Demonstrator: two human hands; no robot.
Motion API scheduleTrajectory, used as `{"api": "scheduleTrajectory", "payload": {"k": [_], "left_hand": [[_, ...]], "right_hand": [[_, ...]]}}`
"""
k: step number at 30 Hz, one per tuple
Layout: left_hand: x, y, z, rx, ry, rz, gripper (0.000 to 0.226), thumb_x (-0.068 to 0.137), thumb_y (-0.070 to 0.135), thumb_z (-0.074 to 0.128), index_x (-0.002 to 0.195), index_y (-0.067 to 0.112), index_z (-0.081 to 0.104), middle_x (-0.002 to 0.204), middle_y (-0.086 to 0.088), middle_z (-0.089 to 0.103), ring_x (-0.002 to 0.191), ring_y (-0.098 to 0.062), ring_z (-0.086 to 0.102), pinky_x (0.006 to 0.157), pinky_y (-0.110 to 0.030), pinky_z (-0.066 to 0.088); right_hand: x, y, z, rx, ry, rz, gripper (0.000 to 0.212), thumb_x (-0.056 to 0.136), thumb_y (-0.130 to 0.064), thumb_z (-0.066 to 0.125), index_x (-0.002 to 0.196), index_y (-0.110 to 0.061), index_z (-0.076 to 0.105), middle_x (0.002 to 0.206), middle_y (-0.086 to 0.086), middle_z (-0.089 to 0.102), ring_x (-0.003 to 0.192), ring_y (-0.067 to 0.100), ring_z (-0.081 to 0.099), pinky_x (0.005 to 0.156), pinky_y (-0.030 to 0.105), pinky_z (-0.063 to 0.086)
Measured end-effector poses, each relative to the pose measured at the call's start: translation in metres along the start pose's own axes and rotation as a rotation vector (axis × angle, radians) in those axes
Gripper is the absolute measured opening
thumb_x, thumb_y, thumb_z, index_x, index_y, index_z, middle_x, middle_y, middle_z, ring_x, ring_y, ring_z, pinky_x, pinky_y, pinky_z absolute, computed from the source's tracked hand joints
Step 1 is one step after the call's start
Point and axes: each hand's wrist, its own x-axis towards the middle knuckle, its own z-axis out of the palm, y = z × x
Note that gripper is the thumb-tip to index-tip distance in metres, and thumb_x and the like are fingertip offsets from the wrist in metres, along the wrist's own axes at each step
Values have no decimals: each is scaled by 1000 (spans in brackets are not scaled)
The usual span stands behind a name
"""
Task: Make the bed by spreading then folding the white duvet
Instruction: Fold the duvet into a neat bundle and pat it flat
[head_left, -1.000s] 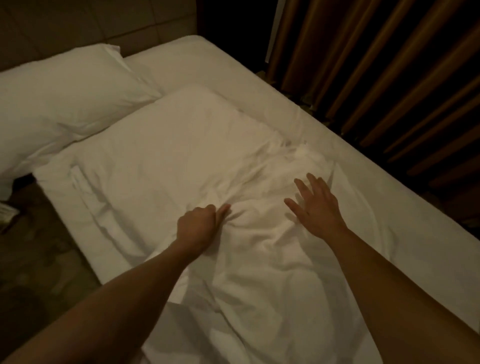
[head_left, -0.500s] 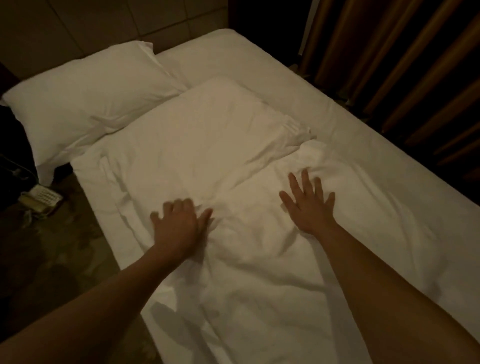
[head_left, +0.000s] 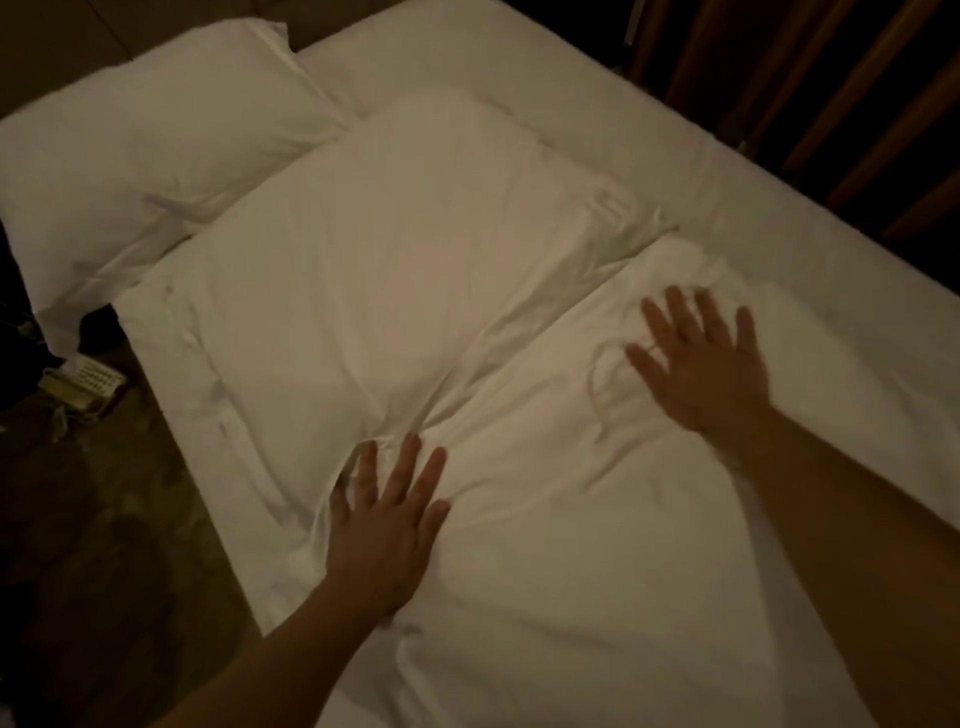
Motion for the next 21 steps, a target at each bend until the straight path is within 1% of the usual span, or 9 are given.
{"api": "scheduleTrajectory", "payload": {"k": [7,9,11,12,13,14,15,17,21], "left_hand": [[5,2,-5,23,-28,0,65,89,70,-11,151,53,-20,158,23,-31,151,-27,-26,121,-54,0],[3,-4,-15,50,-52,25,68,89,70,-12,154,50,-13,161,22,-24,153,-26,-18,124,-51,5],[2,-8,-33,48,-38,59,70,95,67,-4,158,43,13,167,14,3,155,-28,7,122,-48,23],[1,-10,-43,-6,-12,66,71,98,64,5,152,36,41,162,6,33,148,-30,32,113,-46,38],[2,-14,-50,-65,89,68,68,100,61,15,131,28,66,139,-2,62,130,-32,56,98,-42,51],[4,-20,-60,-179,185,-5,61,100,58,26,102,22,75,109,-4,74,105,-31,67,82,-38,55],[10,-28,-72,-324,251,-119,51,101,53,36,82,23,71,87,-3,74,86,-29,69,72,-36,53],[29,-46,-98,-575,313,-334,47,106,46,38,72,26,63,73,0,70,71,-24,66,67,-36,51],[92,-104,-143,-476,420,-362,64,101,56,21,77,11,61,78,-8,63,73,-28,59,67,-39,47]], "right_hand": [[9,10,2,66,-134,104,81,86,-82,-7,157,-44,-9,167,-14,-16,154,21,-14,122,54,-10],[1,7,-8,102,-169,126,80,87,-81,-6,158,-43,-9,167,-14,-17,154,21,-14,121,55,-10],[-8,0,-19,143,-212,105,81,86,-81,-7,157,-43,-11,166,-14,-19,154,21,-16,121,55,-9],[-12,-6,-25,168,-218,80,82,85,-81,-9,157,-42,-11,166,-15,-19,154,21,-16,122,55,-9],[-17,-14,-30,191,-205,52,83,84,-81,-10,158,-41,-11,166,-15,-19,154,20,-16,122,55,-8],[-17,-22,-35,205,-181,25,83,85,-81,-10,158,-41,-11,166,-15,-19,154,19,-17,122,55,-8],[-14,-31,-42,207,-172,-3,82,86,-80,-9,158,-41,-12,166,-14,-20,153,19,-18,123,54,-8],[1,-52,-62,180,-190,-75,82,86,-80,-7,157,-40,-17,165,-12,-25,152,18,-22,122,53,-10],[41,-103,-104,163,-143,-237,88,81,-84,-11,156,-40,-18,162,-14,-28,151,15,-25,123,50,-9]]}}
